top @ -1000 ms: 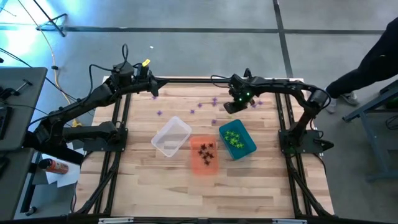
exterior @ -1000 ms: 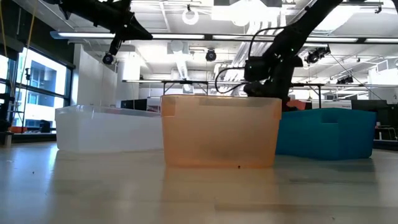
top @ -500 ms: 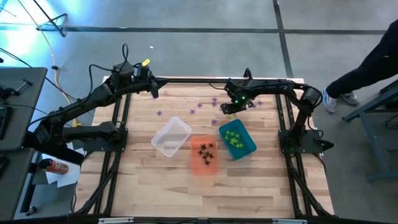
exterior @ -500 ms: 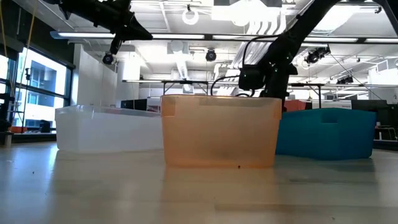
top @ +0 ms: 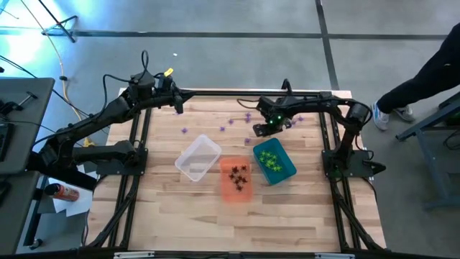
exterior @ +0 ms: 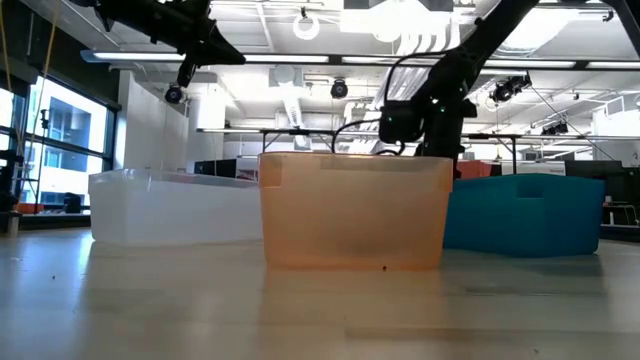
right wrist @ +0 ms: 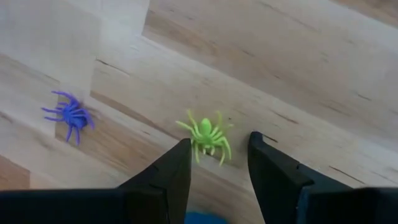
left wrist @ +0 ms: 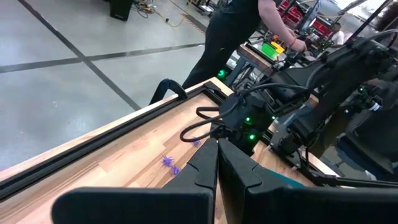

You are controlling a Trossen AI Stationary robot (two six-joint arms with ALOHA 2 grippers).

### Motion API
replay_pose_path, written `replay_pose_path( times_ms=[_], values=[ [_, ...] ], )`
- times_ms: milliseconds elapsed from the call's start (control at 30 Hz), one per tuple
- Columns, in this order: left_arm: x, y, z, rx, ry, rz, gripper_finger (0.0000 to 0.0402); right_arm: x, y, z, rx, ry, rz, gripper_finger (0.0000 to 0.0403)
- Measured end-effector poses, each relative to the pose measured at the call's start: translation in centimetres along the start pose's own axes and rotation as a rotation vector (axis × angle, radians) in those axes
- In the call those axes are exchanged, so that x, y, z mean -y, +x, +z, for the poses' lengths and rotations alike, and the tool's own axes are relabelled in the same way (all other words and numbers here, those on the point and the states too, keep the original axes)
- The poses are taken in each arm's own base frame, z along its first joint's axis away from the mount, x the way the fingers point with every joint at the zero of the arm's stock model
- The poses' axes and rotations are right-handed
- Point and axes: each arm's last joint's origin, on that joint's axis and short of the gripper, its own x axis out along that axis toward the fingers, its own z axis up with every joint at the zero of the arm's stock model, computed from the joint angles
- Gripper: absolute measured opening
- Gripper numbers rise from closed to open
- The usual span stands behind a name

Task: Sort Halloween decoration
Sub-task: Put the green spider toy into the blue bin

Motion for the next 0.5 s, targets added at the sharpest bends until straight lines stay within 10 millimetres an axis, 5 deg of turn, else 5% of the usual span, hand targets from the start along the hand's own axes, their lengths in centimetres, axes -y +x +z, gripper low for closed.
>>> replay_pose_path(
  times_ms=[167,367,500],
  values=[
    [0.00,0.00,-0.03,-0.003,-0.004,0.001,0.0000,0.10,0.04,0.01,0.039,-0.002,-0.057,0.0129],
    [-0.01,0.00,-0.03,-0.003,-0.008,0.001,0.0000,0.21,0.04,0.12,0.074,-0.037,-0.098,0.0018],
    [-0.07,0.00,-0.19,-0.019,-0.012,0.008,0.0000,0.09,-0.57,0.09,0.080,-0.081,-0.098,0.0012]
  ],
)
